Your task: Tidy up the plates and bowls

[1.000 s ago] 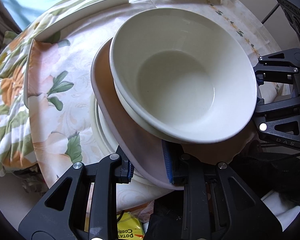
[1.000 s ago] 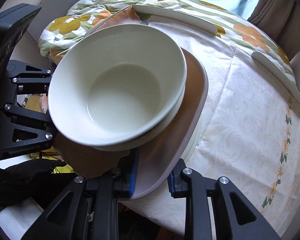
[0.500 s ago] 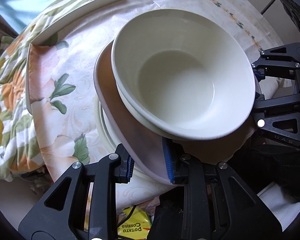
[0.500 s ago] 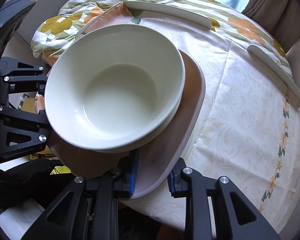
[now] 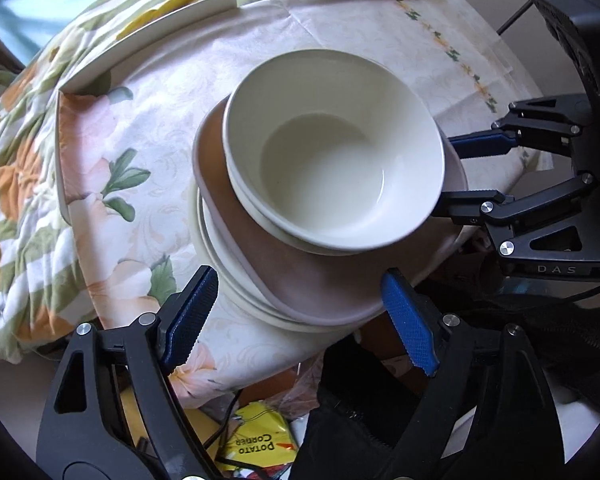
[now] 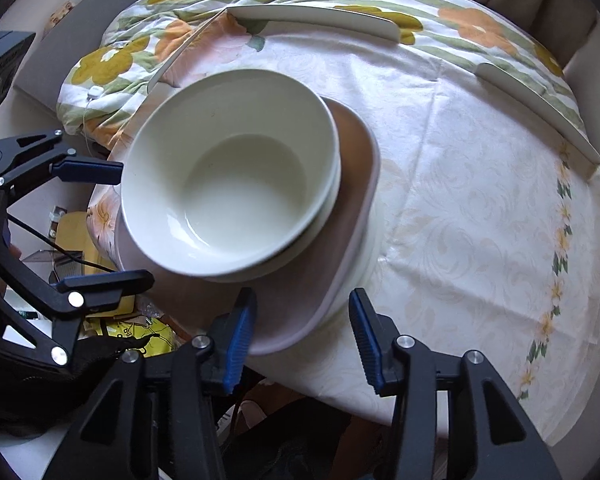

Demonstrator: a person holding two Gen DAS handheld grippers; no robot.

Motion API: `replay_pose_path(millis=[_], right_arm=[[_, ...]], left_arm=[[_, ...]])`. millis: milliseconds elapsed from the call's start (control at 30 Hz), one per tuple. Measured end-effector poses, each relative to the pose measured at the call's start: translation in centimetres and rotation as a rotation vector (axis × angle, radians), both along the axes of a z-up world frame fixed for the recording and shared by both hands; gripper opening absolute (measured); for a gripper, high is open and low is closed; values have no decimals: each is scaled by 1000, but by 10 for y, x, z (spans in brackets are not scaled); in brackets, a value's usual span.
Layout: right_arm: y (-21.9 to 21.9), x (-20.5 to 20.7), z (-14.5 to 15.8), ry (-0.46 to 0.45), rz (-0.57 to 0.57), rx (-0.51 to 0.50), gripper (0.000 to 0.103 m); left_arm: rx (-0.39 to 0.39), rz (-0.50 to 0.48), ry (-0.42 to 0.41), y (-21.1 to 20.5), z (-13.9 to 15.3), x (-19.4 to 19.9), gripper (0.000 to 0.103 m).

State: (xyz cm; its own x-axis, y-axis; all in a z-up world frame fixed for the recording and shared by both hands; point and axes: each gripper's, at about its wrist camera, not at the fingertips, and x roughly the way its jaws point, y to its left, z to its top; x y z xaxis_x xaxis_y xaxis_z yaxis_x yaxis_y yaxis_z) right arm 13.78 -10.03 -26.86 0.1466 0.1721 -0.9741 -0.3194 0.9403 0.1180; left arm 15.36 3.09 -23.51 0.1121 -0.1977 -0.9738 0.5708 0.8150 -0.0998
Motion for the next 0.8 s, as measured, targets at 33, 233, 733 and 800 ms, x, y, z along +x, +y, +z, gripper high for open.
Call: replay_pose_path(millis=[33,233,733,800], right_arm=[[-2,-1,1,-1,-11,5,44],[-8,-18,30,-60,-43,43,44],[-58,-134,211,-596,-238,69,97],[-62,-149,223,-652,-278,26,100]], left_arm=[[-4,6,4,2,1,-1,82],[-41,96,-35,13,21,-22,82],[-293,449,-706,10,218,-164,103],[-304,471,-754,9,232,-182,103]])
